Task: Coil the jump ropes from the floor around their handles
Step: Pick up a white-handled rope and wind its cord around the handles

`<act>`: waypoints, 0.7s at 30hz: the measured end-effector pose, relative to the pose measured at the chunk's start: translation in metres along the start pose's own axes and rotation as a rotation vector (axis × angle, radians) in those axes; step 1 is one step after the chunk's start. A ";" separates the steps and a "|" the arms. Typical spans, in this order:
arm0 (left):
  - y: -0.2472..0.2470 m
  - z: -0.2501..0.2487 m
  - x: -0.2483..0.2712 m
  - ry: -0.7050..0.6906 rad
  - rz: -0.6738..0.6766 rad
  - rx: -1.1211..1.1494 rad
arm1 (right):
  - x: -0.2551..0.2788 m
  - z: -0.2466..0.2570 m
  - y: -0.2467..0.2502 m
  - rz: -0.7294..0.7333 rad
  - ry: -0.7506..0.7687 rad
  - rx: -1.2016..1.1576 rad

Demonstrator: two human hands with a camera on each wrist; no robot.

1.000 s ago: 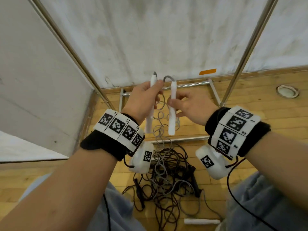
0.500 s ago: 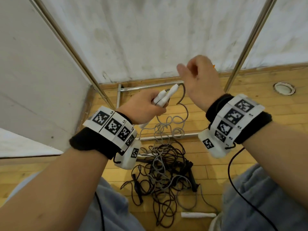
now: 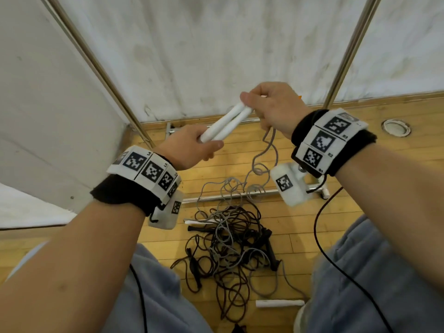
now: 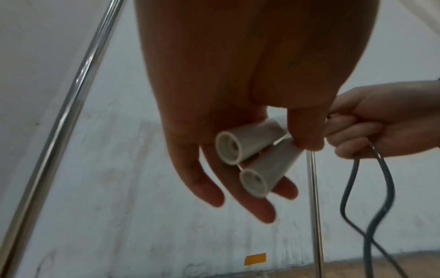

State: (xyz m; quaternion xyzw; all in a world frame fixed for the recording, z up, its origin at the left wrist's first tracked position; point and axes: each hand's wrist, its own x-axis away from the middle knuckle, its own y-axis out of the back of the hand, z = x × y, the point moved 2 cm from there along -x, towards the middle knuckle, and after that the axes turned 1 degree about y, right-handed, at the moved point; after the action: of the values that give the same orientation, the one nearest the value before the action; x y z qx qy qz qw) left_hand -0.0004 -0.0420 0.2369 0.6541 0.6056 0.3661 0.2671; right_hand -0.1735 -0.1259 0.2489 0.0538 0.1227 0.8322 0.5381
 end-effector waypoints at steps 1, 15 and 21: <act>0.000 0.001 0.002 -0.004 -0.007 0.015 | 0.001 0.001 0.002 -0.018 -0.009 -0.054; 0.018 -0.019 0.020 -0.119 -0.258 0.244 | 0.011 0.022 0.010 -0.100 0.028 -0.458; 0.016 -0.026 0.019 -0.082 -0.266 0.699 | 0.016 0.005 -0.008 -0.046 0.101 0.030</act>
State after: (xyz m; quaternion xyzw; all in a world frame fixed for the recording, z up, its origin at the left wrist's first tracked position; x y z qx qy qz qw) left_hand -0.0114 -0.0280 0.2675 0.6355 0.7625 0.0731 0.0969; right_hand -0.1722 -0.1081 0.2509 0.0169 0.1636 0.8193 0.5493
